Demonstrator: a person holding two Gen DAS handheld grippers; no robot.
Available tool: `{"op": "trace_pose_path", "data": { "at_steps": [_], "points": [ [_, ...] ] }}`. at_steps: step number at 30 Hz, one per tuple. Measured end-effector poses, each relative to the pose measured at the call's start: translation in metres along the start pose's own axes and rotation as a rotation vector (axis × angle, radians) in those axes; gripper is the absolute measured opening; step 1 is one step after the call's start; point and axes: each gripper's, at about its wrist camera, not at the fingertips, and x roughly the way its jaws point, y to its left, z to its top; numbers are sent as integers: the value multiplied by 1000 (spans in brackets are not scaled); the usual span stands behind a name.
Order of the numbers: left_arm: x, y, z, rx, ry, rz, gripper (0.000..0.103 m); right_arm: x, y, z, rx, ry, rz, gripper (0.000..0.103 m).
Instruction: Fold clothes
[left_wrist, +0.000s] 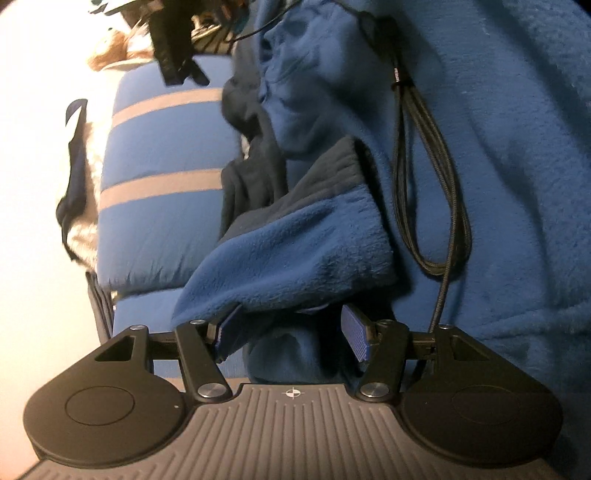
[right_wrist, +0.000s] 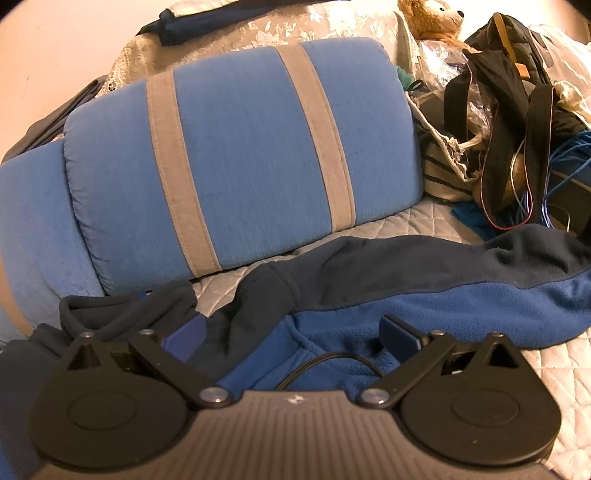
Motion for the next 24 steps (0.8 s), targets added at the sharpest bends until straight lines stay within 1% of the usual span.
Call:
{"op": "trace_pose_path", "data": {
  "at_steps": [2, 6, 11, 12, 13, 16, 18, 20, 21, 24],
  "points": [
    [2, 0, 2, 21, -6, 4, 57, 0, -1, 0, 6, 4, 1, 103],
    [3, -1, 6, 32, -30, 45, 58, 1, -2, 1, 20, 14, 6, 103],
    [9, 0, 20, 56, -57, 115, 56, 3, -2, 0, 22, 24, 12, 103],
    [10, 0, 23, 65, -64, 124, 55, 3, -3, 0, 24, 26, 12, 103],
    [9, -1, 26, 76, -73, 126, 50, 3, -3, 0, 27, 29, 12, 103],
    [9, -3, 31, 118, -99, 124, 41, 4, -4, 0, 34, 36, 13, 103],
    [7, -4, 32, 140, -112, 121, 38, 5, -5, 0, 39, 41, 13, 103],
    [5, -4, 32, 158, -121, 118, 33, 5, -5, 0, 42, 44, 15, 103],
    [4, -4, 32, 166, -126, 116, 29, 5, -5, 0, 43, 45, 17, 103],
    [0, -6, 30, 189, -146, 115, 27, 5, -4, 0, 40, 46, 21, 103]
  ]
}}
